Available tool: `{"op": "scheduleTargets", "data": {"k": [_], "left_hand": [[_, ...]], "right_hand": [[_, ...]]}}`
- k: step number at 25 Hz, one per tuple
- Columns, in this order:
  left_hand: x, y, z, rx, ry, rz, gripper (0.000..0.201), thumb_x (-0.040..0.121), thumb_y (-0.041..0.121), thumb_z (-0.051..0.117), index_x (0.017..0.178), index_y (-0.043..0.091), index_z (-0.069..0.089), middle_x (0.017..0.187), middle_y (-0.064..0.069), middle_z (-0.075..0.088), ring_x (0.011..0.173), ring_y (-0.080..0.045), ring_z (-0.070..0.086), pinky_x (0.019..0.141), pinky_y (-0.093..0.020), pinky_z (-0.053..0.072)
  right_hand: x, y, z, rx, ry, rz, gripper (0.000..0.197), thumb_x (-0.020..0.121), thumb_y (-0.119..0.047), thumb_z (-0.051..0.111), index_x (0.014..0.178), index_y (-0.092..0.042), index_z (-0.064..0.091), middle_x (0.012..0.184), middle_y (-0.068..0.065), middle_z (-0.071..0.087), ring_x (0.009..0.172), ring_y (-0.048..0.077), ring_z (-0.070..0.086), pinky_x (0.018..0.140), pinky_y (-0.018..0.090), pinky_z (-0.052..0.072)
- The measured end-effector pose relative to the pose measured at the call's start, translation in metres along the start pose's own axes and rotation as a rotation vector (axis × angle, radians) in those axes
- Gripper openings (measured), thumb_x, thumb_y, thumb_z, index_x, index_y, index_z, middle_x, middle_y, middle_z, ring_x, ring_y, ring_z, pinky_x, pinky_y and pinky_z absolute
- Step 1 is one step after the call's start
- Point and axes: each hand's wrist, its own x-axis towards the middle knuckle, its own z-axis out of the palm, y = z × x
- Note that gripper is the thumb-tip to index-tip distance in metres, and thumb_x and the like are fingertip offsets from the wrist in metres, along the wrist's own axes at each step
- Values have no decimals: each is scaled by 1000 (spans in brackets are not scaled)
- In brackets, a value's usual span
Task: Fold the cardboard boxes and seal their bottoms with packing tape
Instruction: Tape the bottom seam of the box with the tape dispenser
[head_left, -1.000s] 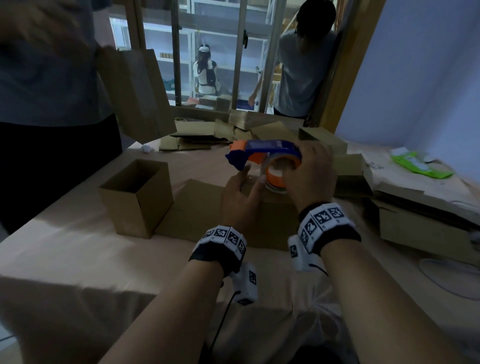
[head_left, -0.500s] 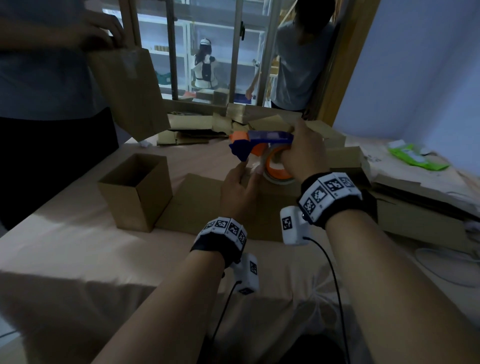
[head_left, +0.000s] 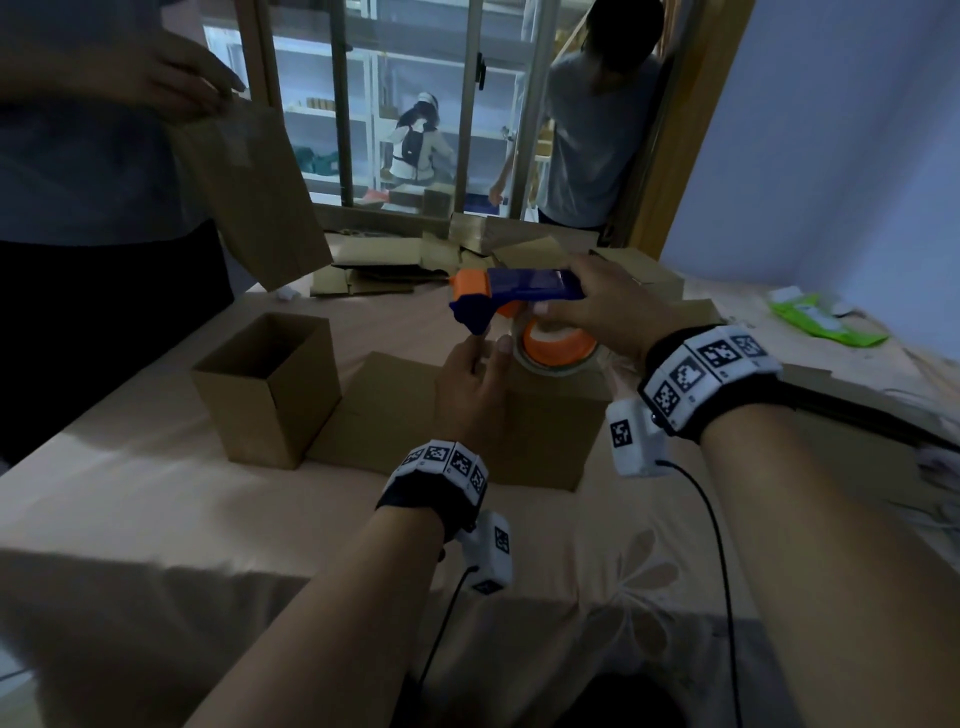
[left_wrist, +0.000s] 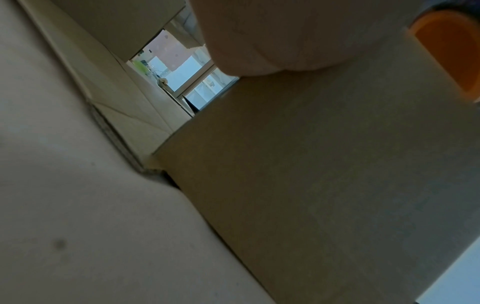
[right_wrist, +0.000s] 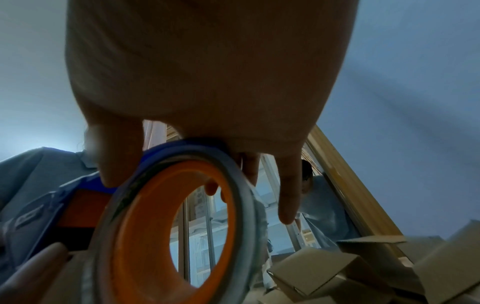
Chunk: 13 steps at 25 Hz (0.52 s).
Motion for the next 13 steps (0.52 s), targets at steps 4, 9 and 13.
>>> {"op": "scheduleTargets", "data": {"k": [4,9,13], "left_hand": [[0,-3,1,-2,1,-8,51,87,68,41,113,28,61,89,28,49,85,15,47,84,-28,39],[1,-1,2,15,19,9,22,90,61,43,96,41,50,84,26,47,79,17,47,80,-26,41],[3,-6,3,1,18,-1,26,92,57,47,106,39,59,85,25,49,78,18,49,73,-16,40]], "right_hand": [[-1,2,-2,68,-67,-81,47,93,-21,64,137,-20,48,128,6,51,111,21,53,89,32,45],[10,-23,-18,-212,-133,-53,29,86,-14,69,110,-26,58,104,2,60,88,21,61,66,29,49],[20,-48,-20,-355,-228,25,30,85,-14,68,114,-16,60,103,7,64,87,23,64,66,34,53]]}}
